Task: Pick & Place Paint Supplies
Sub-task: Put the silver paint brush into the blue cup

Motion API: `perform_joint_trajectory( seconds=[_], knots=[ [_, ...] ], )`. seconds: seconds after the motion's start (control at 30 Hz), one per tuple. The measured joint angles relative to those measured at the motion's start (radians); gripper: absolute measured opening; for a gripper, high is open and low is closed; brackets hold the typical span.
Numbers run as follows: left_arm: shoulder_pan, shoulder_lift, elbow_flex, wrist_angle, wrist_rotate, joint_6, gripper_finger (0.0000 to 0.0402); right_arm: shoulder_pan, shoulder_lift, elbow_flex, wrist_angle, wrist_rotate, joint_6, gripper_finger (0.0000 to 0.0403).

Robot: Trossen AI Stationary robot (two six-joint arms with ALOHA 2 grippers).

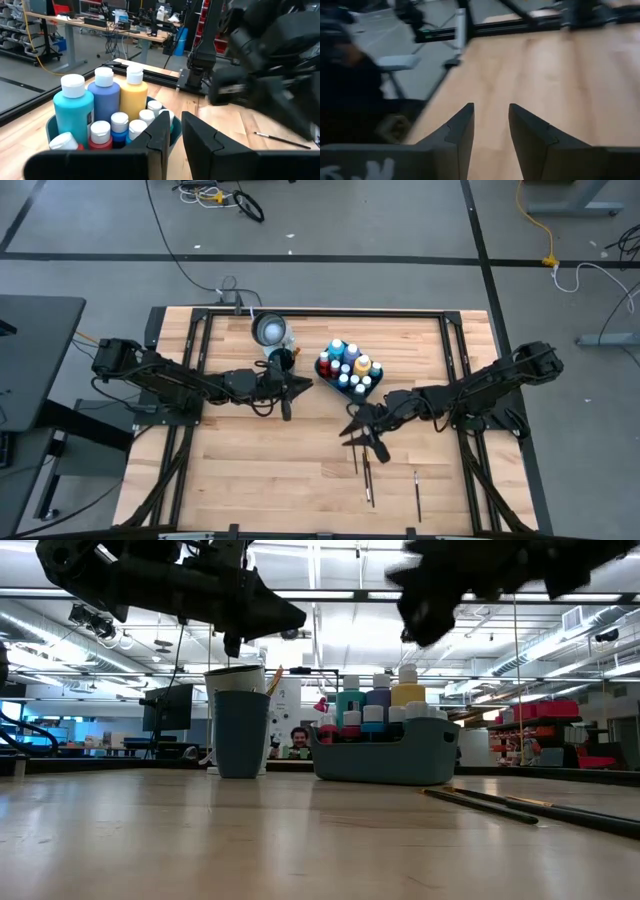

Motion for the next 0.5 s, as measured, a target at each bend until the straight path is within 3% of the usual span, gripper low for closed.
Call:
perform_joint_trajectory(
  seconds=[0.13, 0.33, 0.43, 0.5],
  knots=[
    [0.0, 0.0, 0.0, 0.01, -0.027, 0.014, 0.0055, 0.035, -0.043, 0.167, -0.266, -0.024, -0.008, 0.0125],
    [0.001, 0.0, 0.0, 0.005, -0.152, 0.063, 0.0055, 0.109, -0.057, 0.525, -0.898, 0.176, -0.072, 0.0126],
    [0.001, 0.0, 0.0, 0.008, -0.195, 0.089, 0.0055, 0.146, -0.054, 0.624, -1.122, 0.216, 0.135, 0.0126],
    [0.001, 0.0, 0.0, 0.007, -0.212, 0.101, 0.0055, 0.165, -0.054, 0.655, -1.224, 0.17, 0.301, 0.0126]
  ],
)
